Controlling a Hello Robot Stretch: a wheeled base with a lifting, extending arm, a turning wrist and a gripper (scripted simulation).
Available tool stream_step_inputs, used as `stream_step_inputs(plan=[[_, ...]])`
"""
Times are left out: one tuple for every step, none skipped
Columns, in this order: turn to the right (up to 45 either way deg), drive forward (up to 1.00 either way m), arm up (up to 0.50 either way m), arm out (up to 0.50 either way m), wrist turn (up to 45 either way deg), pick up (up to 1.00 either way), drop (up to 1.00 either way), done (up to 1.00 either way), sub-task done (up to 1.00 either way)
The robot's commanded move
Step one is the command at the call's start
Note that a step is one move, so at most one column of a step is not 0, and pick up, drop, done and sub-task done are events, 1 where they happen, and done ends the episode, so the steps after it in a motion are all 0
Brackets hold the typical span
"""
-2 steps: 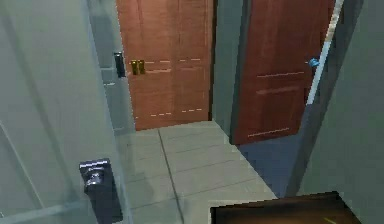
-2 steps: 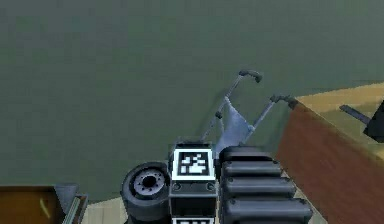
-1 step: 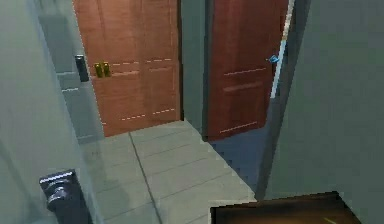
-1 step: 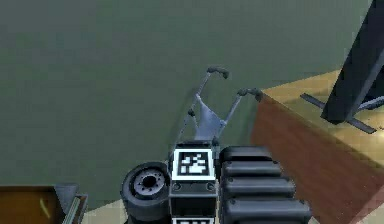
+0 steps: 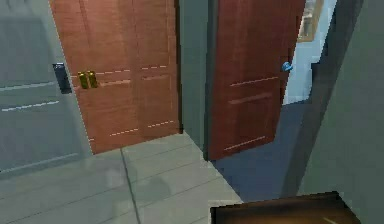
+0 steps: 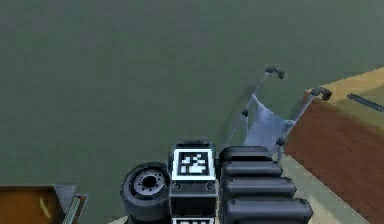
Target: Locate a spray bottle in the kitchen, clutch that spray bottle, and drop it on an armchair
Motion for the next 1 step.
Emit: stream_step_inputs(plan=[[9.0, 0.00, 0.00, 0.00, 0.0, 0.00, 0.00, 0.00, 0.00]])
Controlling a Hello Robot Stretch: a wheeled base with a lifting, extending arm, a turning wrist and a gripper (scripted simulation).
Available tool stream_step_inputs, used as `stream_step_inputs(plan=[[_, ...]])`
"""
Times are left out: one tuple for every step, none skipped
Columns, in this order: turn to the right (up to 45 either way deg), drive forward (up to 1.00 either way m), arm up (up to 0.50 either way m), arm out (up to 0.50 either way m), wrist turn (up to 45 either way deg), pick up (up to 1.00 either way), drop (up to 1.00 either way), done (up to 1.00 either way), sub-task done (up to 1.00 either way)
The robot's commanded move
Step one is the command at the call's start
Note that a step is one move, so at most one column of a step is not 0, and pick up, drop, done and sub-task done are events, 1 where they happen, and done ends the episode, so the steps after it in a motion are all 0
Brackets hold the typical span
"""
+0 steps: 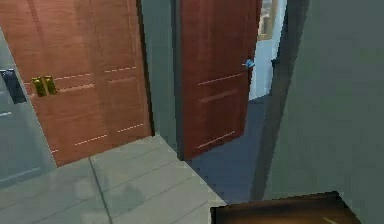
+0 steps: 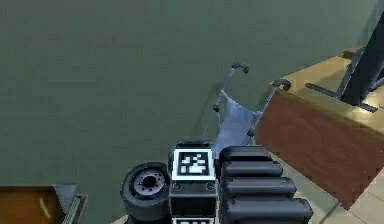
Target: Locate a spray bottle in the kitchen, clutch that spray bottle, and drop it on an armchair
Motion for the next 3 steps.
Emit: stream_step_inputs(plan=[[0.0, 1.00, 0.00, 0.00, 0.0, 0.00, 0.00, 0.00, 0.00], [3.0, 0.00, 0.00, 0.00, 0.0, 0.00, 0.00, 0.00, 0.00], [0.0, 0.05, 0.00, 0.00, 0.0, 0.00, 0.00, 0.00, 0.00]])
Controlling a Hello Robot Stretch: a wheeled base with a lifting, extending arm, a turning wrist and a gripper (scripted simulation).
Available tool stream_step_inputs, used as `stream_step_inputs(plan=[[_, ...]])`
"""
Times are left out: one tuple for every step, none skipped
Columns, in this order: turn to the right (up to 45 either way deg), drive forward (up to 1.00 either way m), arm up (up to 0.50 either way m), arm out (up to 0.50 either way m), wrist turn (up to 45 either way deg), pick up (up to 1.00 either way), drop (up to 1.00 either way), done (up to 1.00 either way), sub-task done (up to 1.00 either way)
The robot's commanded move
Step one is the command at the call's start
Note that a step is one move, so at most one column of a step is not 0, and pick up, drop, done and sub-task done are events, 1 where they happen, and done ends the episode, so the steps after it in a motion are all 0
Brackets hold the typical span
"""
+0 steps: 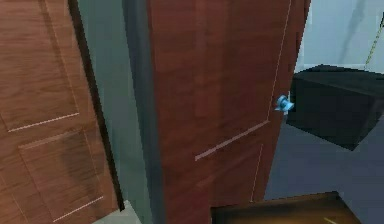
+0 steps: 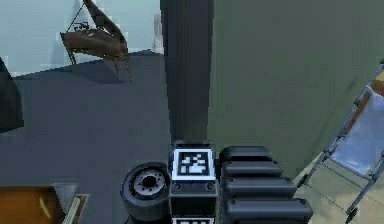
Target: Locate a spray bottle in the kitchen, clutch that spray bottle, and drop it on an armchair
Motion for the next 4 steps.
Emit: stream_step_inputs(plan=[[-36.0, 0.00, 0.00, 0.00, 0.0, 0.00, 0.00, 0.00, 0.00], [0.0, 0.30, 0.00, 0.00, 0.0, 0.00, 0.00, 0.00, 0.00], [45.0, 0.00, 0.00, 0.00, 0.0, 0.00, 0.00, 0.00, 0.00], [45.0, 0.00, 0.00, 0.00, 0.0, 0.00, 0.00, 0.00, 0.00]])
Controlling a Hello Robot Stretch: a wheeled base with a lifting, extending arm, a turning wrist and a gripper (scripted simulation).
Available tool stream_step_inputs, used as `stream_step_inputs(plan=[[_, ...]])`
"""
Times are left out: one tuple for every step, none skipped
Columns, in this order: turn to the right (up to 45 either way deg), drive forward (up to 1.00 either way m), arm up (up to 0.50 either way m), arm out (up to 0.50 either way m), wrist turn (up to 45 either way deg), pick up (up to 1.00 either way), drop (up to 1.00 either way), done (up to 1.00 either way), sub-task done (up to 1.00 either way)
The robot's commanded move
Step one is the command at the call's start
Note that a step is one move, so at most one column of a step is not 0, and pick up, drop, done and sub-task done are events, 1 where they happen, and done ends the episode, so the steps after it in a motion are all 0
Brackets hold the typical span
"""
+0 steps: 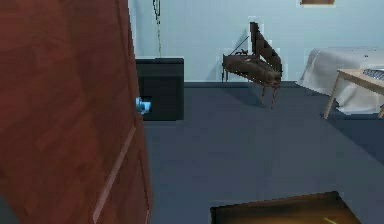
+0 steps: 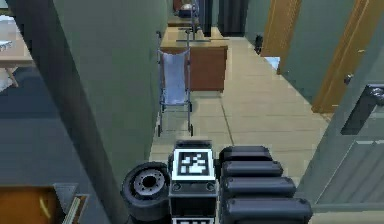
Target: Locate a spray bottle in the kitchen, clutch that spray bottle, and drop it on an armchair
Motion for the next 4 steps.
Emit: stream_step_inputs(plan=[[3.0, 0.00, 0.00, 0.00, 0.0, 0.00, 0.00, 0.00, 0.00], [15.0, 0.00, 0.00, 0.00, 0.0, 0.00, 0.00, 0.00, 0.00], [0.0, 0.80, 0.00, 0.00, 0.0, 0.00, 0.00, 0.00, 0.00], [-18.0, 0.00, 0.00, 0.00, 0.0, 0.00, 0.00, 0.00, 0.00]])
